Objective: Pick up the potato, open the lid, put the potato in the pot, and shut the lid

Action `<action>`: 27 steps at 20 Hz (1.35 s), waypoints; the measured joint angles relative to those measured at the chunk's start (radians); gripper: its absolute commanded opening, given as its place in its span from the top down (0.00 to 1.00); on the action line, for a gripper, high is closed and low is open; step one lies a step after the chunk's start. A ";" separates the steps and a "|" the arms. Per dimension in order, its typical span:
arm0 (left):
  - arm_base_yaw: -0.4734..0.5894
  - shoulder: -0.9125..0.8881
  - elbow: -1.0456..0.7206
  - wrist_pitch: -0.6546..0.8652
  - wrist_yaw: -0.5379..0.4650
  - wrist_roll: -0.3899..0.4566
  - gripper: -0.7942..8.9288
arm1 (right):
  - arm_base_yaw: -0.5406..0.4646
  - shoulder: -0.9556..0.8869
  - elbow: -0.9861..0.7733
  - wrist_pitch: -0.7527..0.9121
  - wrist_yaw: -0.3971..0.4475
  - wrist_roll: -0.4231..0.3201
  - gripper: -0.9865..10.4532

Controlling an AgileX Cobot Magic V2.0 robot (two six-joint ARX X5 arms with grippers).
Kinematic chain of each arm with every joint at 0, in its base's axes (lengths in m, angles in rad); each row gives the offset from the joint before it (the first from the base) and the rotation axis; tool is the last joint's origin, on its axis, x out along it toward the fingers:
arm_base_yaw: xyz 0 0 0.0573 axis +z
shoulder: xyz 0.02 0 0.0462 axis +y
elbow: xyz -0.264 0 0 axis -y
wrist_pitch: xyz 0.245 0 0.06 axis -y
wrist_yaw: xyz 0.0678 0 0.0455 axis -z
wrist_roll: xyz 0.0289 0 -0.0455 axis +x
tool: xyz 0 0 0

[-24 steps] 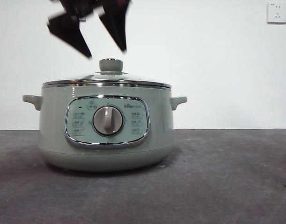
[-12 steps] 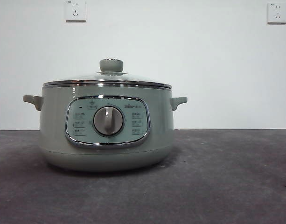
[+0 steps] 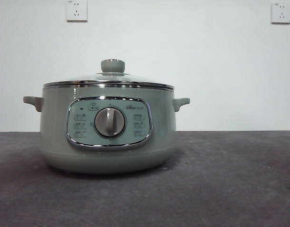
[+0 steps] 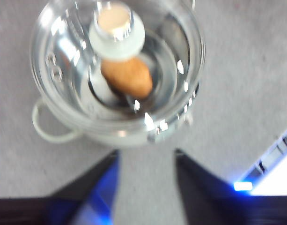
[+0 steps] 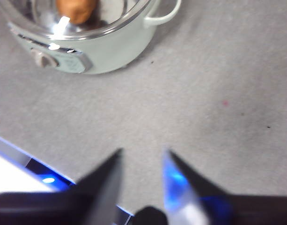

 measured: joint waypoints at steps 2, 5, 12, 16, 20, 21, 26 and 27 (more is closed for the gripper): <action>0.000 0.000 0.000 0.050 0.000 0.000 0.92 | 0.000 0.000 0.000 0.000 0.004 0.000 0.91; 0.000 0.000 0.000 0.137 0.000 0.000 0.92 | 0.000 0.000 0.000 0.000 0.004 0.000 0.91; 0.112 -0.048 -0.017 0.262 -0.023 0.086 0.92 | 0.000 0.000 0.000 0.000 0.005 0.000 0.91; 0.291 -0.230 -0.251 0.355 -0.023 0.072 0.92 | 0.000 0.000 0.000 0.000 0.005 0.000 0.91; 0.457 -0.538 -0.722 0.733 -0.023 0.038 0.92 | 0.000 0.000 0.000 0.000 0.005 0.000 0.91; 0.484 -0.615 -0.848 0.839 -0.023 0.019 0.92 | 0.000 0.000 0.000 0.000 0.005 0.000 0.91; 0.521 -0.904 -1.322 1.114 -0.024 -0.054 0.92 | 0.000 0.000 0.000 0.000 0.005 0.000 0.91; 0.521 -0.942 -1.377 1.115 -0.024 -0.057 0.92 | 0.000 0.000 0.000 0.000 0.005 0.000 0.91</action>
